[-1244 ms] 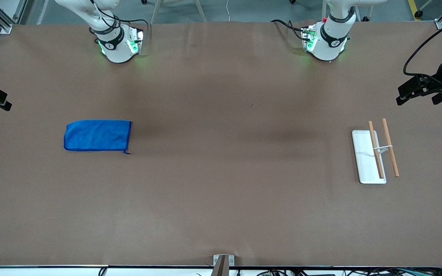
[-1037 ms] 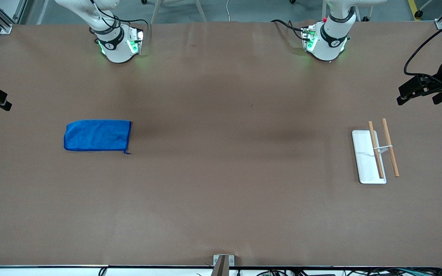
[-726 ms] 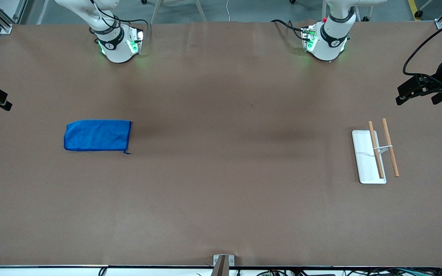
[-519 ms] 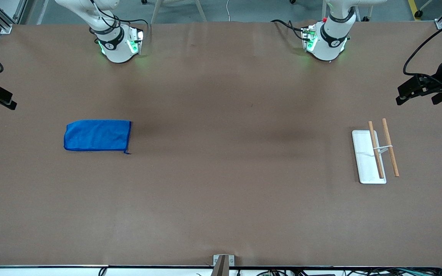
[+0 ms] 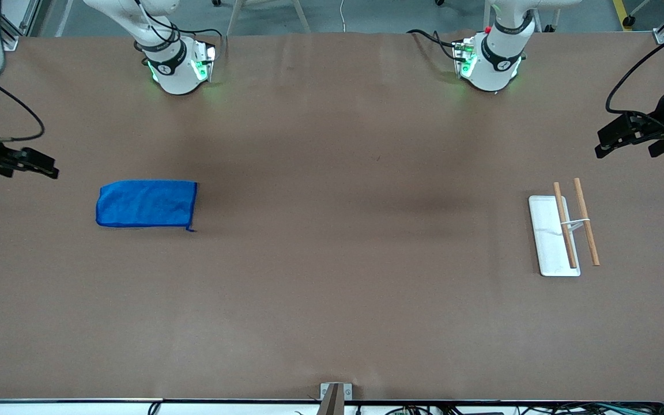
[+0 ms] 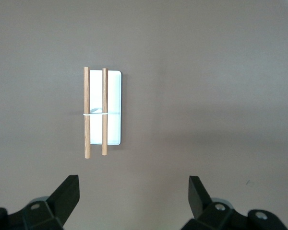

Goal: Right arm passes towel to left arm to hang
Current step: 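Lower the right gripper onto the blue towel edge and grasp it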

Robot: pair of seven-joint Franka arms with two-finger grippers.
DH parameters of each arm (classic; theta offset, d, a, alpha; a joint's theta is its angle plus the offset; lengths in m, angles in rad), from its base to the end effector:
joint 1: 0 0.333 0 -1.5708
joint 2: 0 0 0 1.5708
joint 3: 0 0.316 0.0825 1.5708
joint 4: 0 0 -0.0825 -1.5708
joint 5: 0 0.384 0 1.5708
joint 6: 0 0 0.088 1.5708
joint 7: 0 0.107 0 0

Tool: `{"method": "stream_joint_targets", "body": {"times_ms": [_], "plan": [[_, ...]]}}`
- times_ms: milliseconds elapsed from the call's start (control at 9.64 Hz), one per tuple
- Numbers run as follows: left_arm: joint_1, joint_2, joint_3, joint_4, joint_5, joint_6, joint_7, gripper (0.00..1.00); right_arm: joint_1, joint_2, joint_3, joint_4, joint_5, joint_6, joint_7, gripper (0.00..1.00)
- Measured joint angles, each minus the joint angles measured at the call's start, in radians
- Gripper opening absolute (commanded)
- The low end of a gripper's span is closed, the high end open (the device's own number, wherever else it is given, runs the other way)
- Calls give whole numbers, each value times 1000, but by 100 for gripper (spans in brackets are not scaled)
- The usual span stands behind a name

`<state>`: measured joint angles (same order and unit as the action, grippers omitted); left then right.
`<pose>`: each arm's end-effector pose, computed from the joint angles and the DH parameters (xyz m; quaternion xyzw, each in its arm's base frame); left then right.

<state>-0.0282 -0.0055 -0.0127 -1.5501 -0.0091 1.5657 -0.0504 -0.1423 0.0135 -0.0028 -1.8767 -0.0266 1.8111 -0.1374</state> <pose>0.5522 -0.0236 0.6369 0.9999 0.0047 0.0103 0.0050 0.5504 -0.0826 0.4920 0.9991 -0.0002 -0.0409 0.0071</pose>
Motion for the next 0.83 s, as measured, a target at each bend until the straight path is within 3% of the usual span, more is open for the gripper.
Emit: {"method": "stream_joint_targets", "body": {"times_ms": [415, 830], "plan": [[0, 1, 0, -1, 0, 0, 1, 100, -37, 103, -1, -337, -3, 470, -39, 100], [-4, 11, -3, -5, 0, 0, 1, 100, -46, 284, 2, -440, -4, 758, -47, 100]]}}
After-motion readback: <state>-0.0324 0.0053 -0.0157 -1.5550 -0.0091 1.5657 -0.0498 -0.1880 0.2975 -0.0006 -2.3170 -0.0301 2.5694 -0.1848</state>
